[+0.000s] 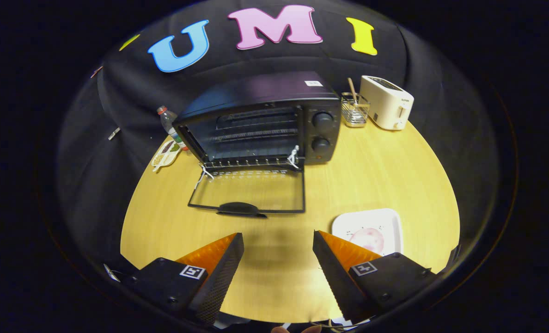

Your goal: Open the toaster oven, put the food inside, and close the toaster oven door.

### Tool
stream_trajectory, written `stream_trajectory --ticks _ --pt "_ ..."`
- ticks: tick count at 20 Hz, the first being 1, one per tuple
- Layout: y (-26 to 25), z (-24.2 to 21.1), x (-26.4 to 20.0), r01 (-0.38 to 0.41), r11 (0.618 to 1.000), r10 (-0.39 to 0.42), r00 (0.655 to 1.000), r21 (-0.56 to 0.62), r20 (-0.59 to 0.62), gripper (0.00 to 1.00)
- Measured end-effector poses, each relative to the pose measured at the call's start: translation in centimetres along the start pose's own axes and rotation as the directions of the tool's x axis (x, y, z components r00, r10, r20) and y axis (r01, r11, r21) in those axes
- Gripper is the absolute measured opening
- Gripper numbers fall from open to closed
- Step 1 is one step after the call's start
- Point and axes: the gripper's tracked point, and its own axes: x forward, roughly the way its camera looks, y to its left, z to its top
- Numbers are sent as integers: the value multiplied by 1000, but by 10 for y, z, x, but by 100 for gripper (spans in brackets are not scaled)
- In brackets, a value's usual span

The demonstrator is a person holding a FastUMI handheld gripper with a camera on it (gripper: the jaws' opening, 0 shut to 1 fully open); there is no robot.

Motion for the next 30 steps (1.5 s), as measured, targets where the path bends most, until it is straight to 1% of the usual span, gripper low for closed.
stream_trajectory --ticks 2,4,6,9,12,15,17,18,19,20,21,22,23,24,25,26,27,29,30 --pt "-40 -6 -9 17 1000 -16 996 5 -87 98" --pt "-83 -6 -12 44 999 -42 990 11 -138 98" --pt "-124 -10 -9 71 997 -66 979 21 -195 98" --pt "-169 -21 -1 88 995 -74 956 39 -283 98" --pt "-198 -31 16 95 995 -80 936 26 -344 99" --pt "-210 -44 41 85 996 -65 922 35 -382 99" --pt "-219 -54 58 93 995 -76 910 24 -409 96" --pt "-223 -58 65 98 995 -83 905 16 -416 83" --pt "-224 -61 72 95 995 -80 904 15 -420 75" --pt "-222 -64 77 87 996 -71 902 19 -425 61" --pt "-222 -68 80 81 996 -60 900 29 -432 54" --pt "-222 -71 80 76 996 -48 893 45 -447 36" --pt "-223 -68 84 62 996 -30 897 58 -440 19" --pt "-223 -76 82 46 997 -16 902 58 -432 14" --pt "-225 -72 79 4 998 22 899 58 -437 9" --pt "-225 -69 74 -6 997 42 901 83 -433 7" --pt "-224 -72 80 -21 994 65 904 109 -424 5" --pt "-222 -71 76 -50 979 125 912 197 -390 5" --pt "-220 -71 75 -73 963 168 916 261 -364 5"
